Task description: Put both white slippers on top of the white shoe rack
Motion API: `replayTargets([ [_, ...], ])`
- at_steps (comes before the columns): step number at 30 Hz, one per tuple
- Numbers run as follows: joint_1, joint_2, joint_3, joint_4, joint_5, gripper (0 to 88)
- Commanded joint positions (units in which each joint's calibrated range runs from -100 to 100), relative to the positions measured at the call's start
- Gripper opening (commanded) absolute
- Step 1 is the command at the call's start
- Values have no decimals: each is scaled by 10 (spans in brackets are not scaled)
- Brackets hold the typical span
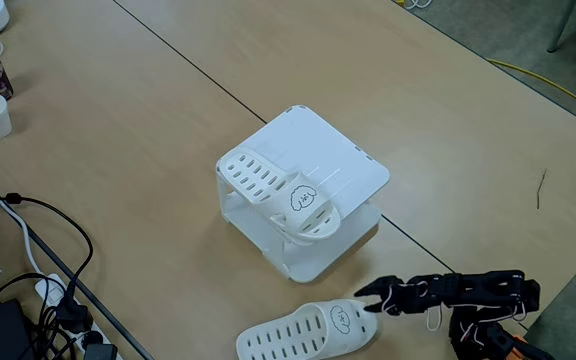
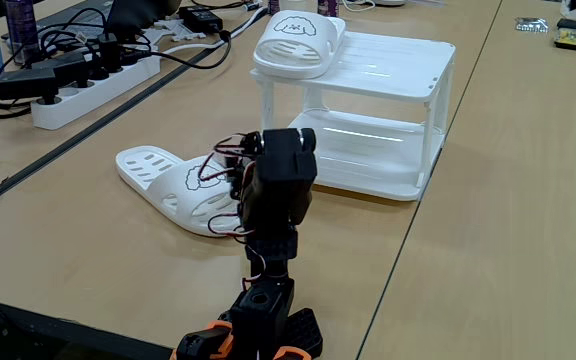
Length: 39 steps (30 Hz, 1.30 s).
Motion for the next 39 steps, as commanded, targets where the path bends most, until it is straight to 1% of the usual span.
replayTargets([
  [1,-34,21,-55,-9,4,185],
  [7,-59,79,-110,-10,4,185],
  [15,-64,149,-178,-12,4,194],
  [19,-64,174,-182,-78,4,264],
  [23,-65,202,-197,-123,4,267],
  [26,-65,209,-213,-129,4,266],
  [28,-66,209,-219,-129,4,239],
  [31,-76,205,-225,-129,4,137],
  [33,-87,204,-229,-129,4,91],
  [35,-95,205,-237,-129,4,60],
  [39,-106,209,-265,-129,4,32],
])
